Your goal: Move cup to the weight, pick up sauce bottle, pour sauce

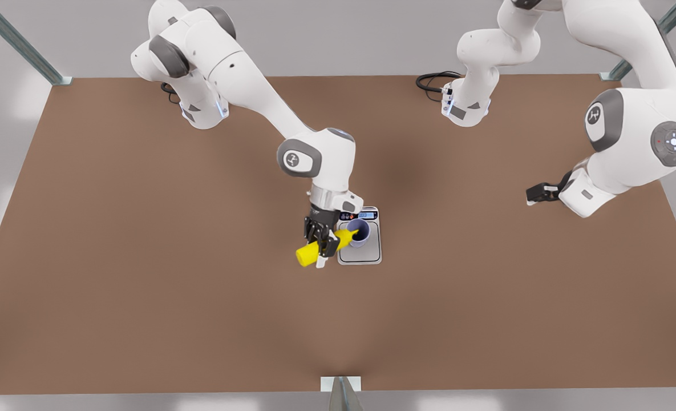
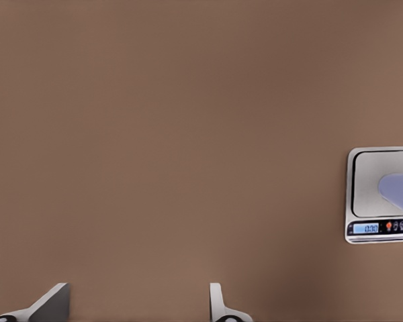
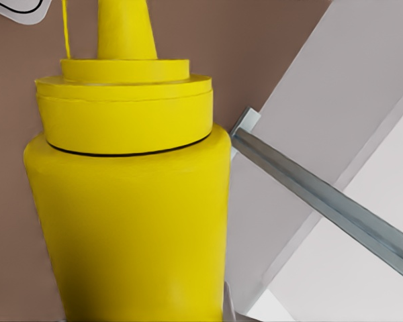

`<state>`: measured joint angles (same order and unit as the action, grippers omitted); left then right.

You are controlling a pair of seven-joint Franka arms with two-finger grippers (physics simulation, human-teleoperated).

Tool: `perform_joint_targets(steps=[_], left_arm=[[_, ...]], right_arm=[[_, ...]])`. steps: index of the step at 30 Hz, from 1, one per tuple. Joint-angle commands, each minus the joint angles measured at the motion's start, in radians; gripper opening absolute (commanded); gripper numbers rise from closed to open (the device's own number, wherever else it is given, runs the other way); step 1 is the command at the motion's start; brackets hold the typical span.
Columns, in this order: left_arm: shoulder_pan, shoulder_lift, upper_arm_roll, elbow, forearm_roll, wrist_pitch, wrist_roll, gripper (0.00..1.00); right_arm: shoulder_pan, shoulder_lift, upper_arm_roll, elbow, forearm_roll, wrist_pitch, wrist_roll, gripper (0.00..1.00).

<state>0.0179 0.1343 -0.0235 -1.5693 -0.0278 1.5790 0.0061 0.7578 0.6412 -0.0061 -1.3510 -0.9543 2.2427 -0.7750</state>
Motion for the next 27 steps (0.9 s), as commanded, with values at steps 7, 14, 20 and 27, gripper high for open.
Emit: perform_joint_targets(steps=[7, 14, 20, 27], left_arm=[[0.007, 0.002, -0.012, 0.006, 0.019, 0.009, -0.031, 1.0], [0.007, -0.01, -0.059, 0.008, 0.006, -0.013, -0.072, 1.0], [0.007, -0.002, -0.085, 0.023, 0.006, -0.014, -0.127, 1.0], [0.005, -0.01, -0.105, 0.064, 0.005, -0.091, -0.144, 1.0]], right_arm=[[0.044, 0.028, 0.005, -0.007, -0.083, -0.051, -0.024, 0.59], [0.06, 0.052, 0.003, -0.007, -0.15, -0.089, -0.027, 0.59], [0.078, 0.083, 0.003, -0.002, -0.193, -0.115, -0.021, 0.59], [0.078, 0.087, 0.003, 0.001, -0.202, -0.126, -0.02, 0.59]])
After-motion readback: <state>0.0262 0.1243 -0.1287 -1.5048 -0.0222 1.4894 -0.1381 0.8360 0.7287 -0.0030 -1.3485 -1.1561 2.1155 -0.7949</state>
